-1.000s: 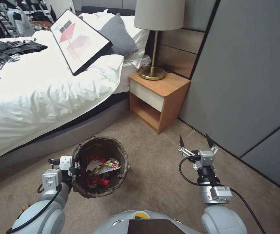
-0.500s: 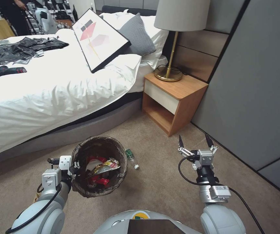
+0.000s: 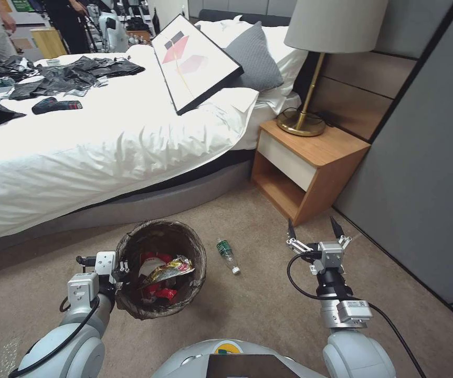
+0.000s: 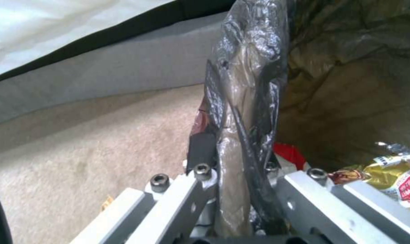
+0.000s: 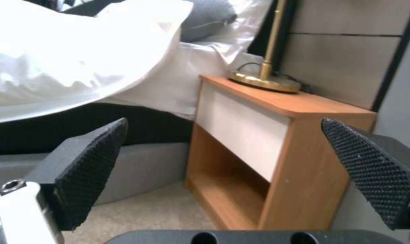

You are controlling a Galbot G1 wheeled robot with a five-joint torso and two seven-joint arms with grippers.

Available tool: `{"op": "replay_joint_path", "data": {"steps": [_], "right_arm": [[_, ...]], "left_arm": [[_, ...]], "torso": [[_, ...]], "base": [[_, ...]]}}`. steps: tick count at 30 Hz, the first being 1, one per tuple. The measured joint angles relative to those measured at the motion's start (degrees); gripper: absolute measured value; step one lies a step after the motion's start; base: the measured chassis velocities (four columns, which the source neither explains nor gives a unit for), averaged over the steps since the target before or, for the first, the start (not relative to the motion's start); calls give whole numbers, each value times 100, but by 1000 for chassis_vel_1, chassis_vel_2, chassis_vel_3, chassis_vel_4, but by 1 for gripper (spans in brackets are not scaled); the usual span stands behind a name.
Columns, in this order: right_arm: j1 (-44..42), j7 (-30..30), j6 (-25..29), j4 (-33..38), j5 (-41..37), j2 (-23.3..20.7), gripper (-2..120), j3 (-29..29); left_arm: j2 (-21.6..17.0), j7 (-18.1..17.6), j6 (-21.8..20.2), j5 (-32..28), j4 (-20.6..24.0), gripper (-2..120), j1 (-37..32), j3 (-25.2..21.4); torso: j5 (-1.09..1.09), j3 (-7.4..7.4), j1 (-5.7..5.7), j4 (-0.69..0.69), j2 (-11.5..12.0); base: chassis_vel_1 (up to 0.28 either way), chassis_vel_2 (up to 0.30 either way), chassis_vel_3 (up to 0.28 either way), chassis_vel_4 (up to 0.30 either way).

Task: Pick up the trash bin, then pick up the garbage from the floor and place it into the trash bin.

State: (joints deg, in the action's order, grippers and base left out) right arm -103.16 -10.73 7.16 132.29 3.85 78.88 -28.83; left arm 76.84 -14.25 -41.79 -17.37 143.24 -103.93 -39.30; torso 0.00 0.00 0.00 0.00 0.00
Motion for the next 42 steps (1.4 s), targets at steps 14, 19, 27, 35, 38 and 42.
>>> {"op": "replay_joint_path", "data": {"steps": [14,19,27,35,38,42], "right_arm": [[5,-11,-9,-2,-9,1,100,-1],[0,-13,-11,-2,-9,11,100,1],[6,-38,-44,2,-14,15,100,2],[2,-64,-60,12,-26,10,100,12],[6,-109,-133,23,-71,-6,100,42],[119,-188,-443,35,-197,-119,100,69]], "left_arm": [[3,0,7,2,0,2,9,5],[3,15,35,6,0,2,16,12],[-2,42,132,34,0,2,21,10],[-1,43,137,62,0,2,17,14],[-2,43,140,65,0,2,11,15],[-11,43,143,64,0,2,-7,15]], "torso": [[-1,0,0,0,0],[-1,0,0,-1,0],[-1,0,0,1,0],[-1,0,0,0,0],[-1,0,0,0,0],[0,0,0,1,0]], "base": [[63,63,63,53],[43,44,40,48],[15,15,27,13],[0,0,0,0],[0,0,0,0],[0,0,0,0]]}}
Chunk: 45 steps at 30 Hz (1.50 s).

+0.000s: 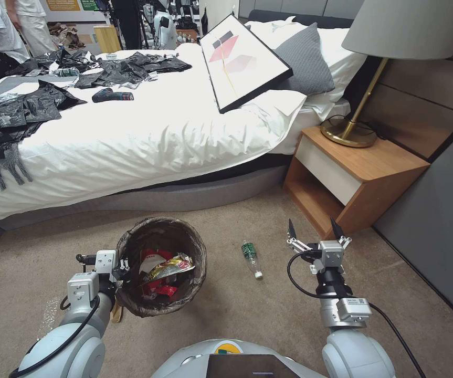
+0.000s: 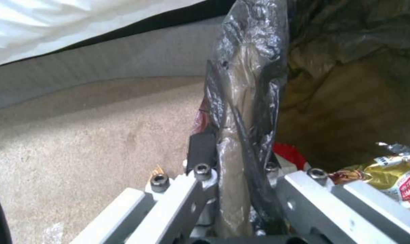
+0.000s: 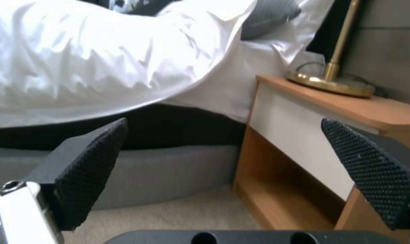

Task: Pick up the trash bin, then pick up the garbage from the floor and place it into the trash bin.

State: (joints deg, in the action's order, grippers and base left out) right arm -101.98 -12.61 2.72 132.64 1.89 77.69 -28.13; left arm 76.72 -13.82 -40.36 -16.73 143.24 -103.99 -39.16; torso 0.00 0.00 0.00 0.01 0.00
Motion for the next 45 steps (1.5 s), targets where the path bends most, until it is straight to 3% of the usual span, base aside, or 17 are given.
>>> {"op": "replay_joint_path", "data": {"steps": [8,10,12,13,14,17,21,32,45], "right_arm": [[860,-203,-1116,-122,-728,-586,100,33],[1347,-235,-1449,-369,-1152,-992,100,138],[1492,-237,-1523,-456,-1278,-1137,100,186],[1820,-245,-1659,-669,-1597,-1512,100,321],[1820,-245,-1659,-669,-1597,-1512,100,321],[2352,-253,-1940,-1074,-2309,-2079,100,621],[2819,-241,-2191,-1397,-2908,-2388,100,1081],[4320,160,-2672,-2747,-3566,-2686,100,2592],[4966,664,-3101,-3977,-4282,-2443,100,3088]], "left_arm": [[-33,3,6,-1,0,2,-72,1],[-78,3,8,7,0,2,-103,1],[-92,3,9,11,0,2,-111,-1],[-111,2,10,13,0,2,-141,-10],[-111,2,10,13,0,2,-141,-10],[-144,2,10,3,0,2,-173,-34],[-157,3,10,-16,0,2,-204,-118],[-199,7,40,-43,0,2,-184,-297],[-115,12,45,-29,0,2,-145,-272]], "torso": [[-1,0,0,-2,0],[-1,0,0,-2,0],[-2,0,0,-1,0],[-1,0,0,-1,0],[-1,0,0,-1,0],[-1,-1,0,-1,0],[0,-1,0,-1,0],[0,-1,0,-2,0],[1,0,0,-1,0]], "base": [[0,0,0,0],[0,0,0,0],[0,0,0,0],[0,0,0,0],[0,0,0,0],[0,0,0,0],[0,0,0,0],[0,0,0,0],[0,0,0,0]]}}
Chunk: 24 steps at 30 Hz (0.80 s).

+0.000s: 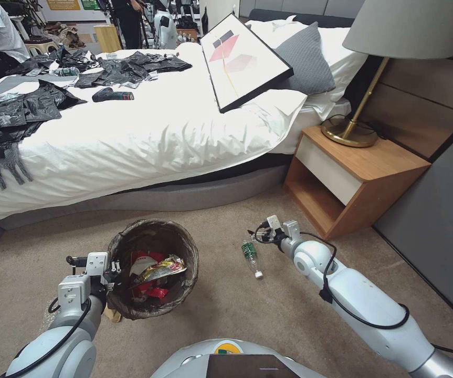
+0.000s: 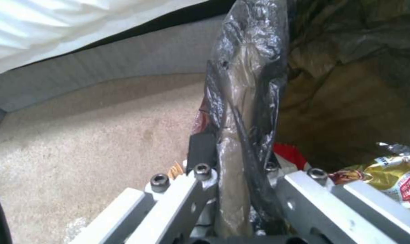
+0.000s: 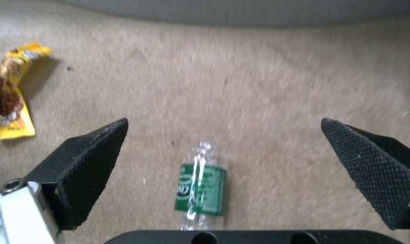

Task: Pick up the trash bin, then pick up the garbage from the floor and place it into the trash bin.

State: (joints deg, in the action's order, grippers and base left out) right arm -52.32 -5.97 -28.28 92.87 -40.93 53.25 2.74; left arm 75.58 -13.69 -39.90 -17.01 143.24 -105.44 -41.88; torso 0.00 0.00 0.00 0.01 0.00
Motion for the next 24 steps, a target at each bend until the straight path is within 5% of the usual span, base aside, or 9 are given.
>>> {"op": "replay_joint_path", "data": {"steps": [24], "right_arm": [[554,-681,-263,-1275,215,745,100,886]], "left_arm": [[111,18,1,14,0,2,77,25]], "torso": [[0,0,0,0,0]], "base": [[0,0,0,0]]}}
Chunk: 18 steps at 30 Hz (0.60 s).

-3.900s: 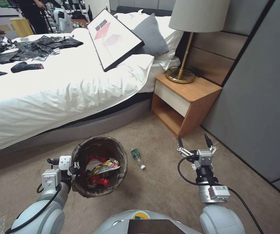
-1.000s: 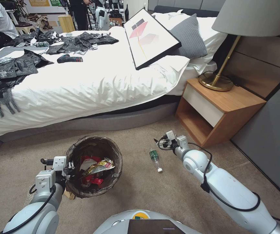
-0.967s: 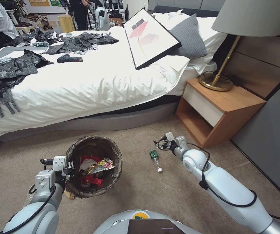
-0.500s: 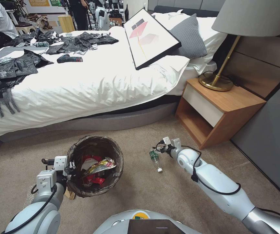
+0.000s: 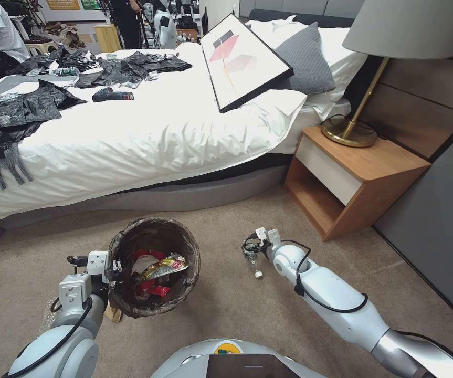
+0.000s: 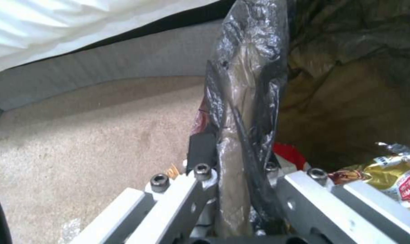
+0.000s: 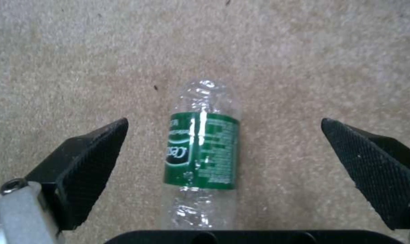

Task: Pick up the trash bin, then pick up the garbage from the floor and place it into the trash bin.

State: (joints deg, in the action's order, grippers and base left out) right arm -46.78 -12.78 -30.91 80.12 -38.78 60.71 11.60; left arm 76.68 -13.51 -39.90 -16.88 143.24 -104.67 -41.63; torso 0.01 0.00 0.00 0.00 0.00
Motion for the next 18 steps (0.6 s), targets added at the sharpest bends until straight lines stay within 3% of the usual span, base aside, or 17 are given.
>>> {"op": "replay_joint_path", "data": {"steps": [18], "right_arm": [[234,-22,32,-837,238,557,100,194]], "left_arm": [[-6,4,-10,-13,0,2,17,2]], "torso": [[0,0,0,-1,0]], "base": [[0,0,0,0]]}}
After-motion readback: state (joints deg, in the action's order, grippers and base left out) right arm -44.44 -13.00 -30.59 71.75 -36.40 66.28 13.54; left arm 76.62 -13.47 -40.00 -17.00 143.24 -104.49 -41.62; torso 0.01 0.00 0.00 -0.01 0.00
